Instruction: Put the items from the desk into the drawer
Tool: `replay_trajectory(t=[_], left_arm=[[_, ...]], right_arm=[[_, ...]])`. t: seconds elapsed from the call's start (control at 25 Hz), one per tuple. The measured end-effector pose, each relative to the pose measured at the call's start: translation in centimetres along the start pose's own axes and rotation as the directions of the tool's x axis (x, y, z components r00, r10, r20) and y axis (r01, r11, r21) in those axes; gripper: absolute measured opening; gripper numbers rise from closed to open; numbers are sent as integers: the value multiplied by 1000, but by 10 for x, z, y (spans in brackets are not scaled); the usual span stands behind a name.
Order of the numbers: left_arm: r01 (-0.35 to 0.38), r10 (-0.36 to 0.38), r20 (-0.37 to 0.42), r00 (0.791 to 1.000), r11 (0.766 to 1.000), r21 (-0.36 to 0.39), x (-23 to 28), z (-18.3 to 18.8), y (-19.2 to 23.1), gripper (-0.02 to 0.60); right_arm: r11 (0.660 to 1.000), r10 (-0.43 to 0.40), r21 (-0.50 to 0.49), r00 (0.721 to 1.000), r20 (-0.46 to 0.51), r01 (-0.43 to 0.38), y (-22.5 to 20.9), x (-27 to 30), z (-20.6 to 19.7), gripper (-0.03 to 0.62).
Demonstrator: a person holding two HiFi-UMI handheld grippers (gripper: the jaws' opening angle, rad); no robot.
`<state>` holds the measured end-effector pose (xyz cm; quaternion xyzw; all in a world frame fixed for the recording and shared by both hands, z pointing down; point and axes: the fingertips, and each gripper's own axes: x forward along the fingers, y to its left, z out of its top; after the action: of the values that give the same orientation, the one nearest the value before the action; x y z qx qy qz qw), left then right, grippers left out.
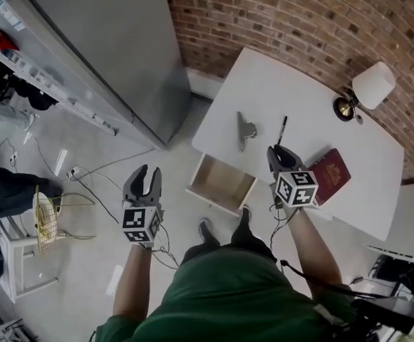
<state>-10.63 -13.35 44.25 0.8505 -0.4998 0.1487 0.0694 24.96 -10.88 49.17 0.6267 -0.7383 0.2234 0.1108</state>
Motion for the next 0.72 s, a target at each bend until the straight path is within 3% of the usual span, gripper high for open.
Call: replay_trajectory(t=[0.2,0.36,0.52,0.72], left_arm=[[-60,60,-34,998,998,-3,2,1,-14,138],[-105,105,-64,992,994,3,-2,-4,-14,140],[-148,147,-82,986,989,-7,-12,-8,-14,140],[-228,221,-110,969,972,-51,-33,-18,-5,140]], right_arm=[[987,77,149,991,-106,-60,-33,50,-30,83],[962,132,264,969,-208,-74,-50,95,-61,91],[912,199,403,940,-277,-74,-57,134,-83,123],[820,278,567,918,-283,-73,-54,168,-93,172]])
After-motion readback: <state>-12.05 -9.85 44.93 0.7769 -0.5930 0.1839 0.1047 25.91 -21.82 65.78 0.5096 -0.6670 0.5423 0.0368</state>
